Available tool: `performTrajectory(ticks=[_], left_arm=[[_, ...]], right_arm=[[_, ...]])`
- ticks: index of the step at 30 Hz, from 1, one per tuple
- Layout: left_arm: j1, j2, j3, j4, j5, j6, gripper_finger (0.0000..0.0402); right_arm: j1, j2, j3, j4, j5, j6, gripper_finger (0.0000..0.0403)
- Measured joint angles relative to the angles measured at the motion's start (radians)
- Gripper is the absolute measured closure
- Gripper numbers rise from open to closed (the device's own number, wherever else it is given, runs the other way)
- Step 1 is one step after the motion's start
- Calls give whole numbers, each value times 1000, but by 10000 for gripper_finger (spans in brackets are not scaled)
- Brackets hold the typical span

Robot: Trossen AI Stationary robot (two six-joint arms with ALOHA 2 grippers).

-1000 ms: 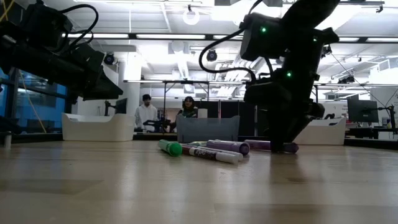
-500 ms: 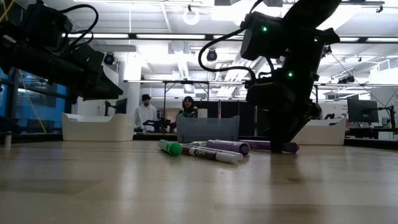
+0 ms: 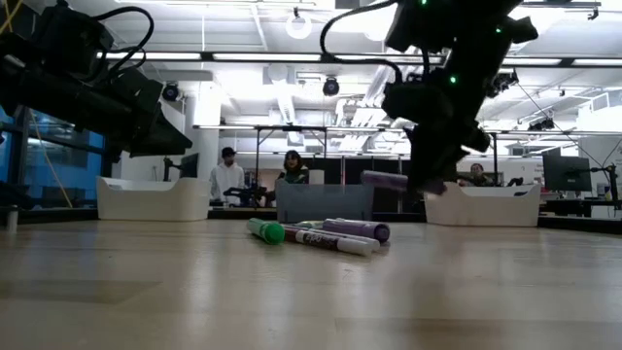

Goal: Pick & Place Markers
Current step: Put the right violet marker pen into the black bin

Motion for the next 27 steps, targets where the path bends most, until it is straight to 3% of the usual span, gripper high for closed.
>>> performTrajectory(ticks=[8,27], left_arm=[[0,0,0,0,0,0,271],[0,0,0,0,0,0,271]], right_arm=[[-59,-41,1,66,17,-91,337],[-266,-43,2,477,-46,-473,336]])
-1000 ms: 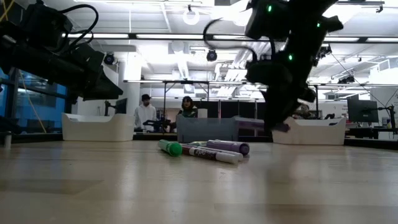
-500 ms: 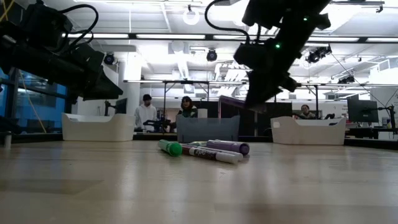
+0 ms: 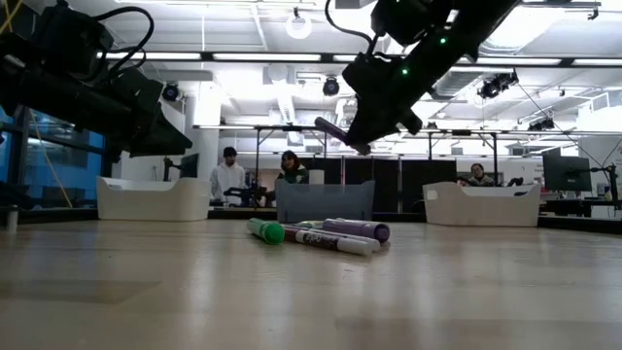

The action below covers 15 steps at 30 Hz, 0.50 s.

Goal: Pick & Place Markers
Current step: Put the right violet marker pen into the black bin

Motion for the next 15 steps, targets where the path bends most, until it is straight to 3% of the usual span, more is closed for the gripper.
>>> performTrajectory(ticks=[10,15], left_arm=[[0,0,0,0,0,0,271],[0,0,0,0,0,0,271]], right_arm=[[-113,47,1,238,-55,-80,335],[-138,116,1,364,28,-5,335]])
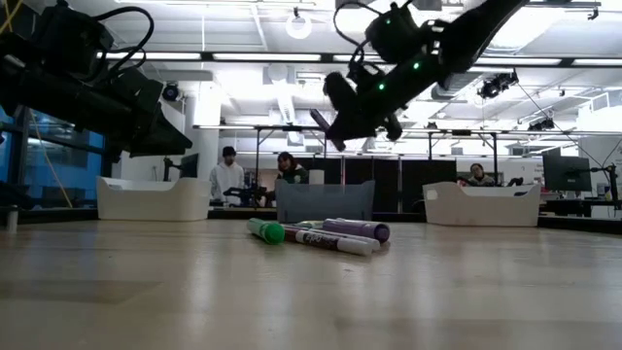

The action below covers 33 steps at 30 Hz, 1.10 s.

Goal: Pick & Place Markers
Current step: Put the right violet marker pen into the black bin

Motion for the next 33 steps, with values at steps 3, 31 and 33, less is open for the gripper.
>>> performTrajectory(ticks=[3,31,33], left_arm=[[0,0,0,0,0,0,271],[0,0,0,0,0,0,271],[0,0,0,0,0,0,271]], right_arm=[[-16,34,0,29,72,69,335],[-134,156,0,32,13,256,334],[-137,156,0,31,2,244,334]])
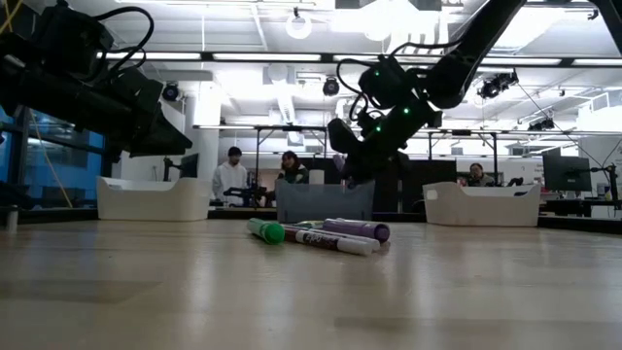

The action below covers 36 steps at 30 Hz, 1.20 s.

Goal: Pick & Place Markers
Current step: Put the right violet marker pen into the black bin, then put the light green marker pen into the black bin

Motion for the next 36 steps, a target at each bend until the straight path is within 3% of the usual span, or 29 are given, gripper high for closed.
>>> performTrajectory(ticks=[18,28,36], left_arm=[[0,0,0,0,0,0,271],[0,0,0,0,0,0,271],[0,0,0,0,0,0,271]], right_arm=[[-3,0,0,-4,-32,-16,333],[-3,0,0,-4,-30,-15,295],[-3,0,0,-2,-38,-20,291]])
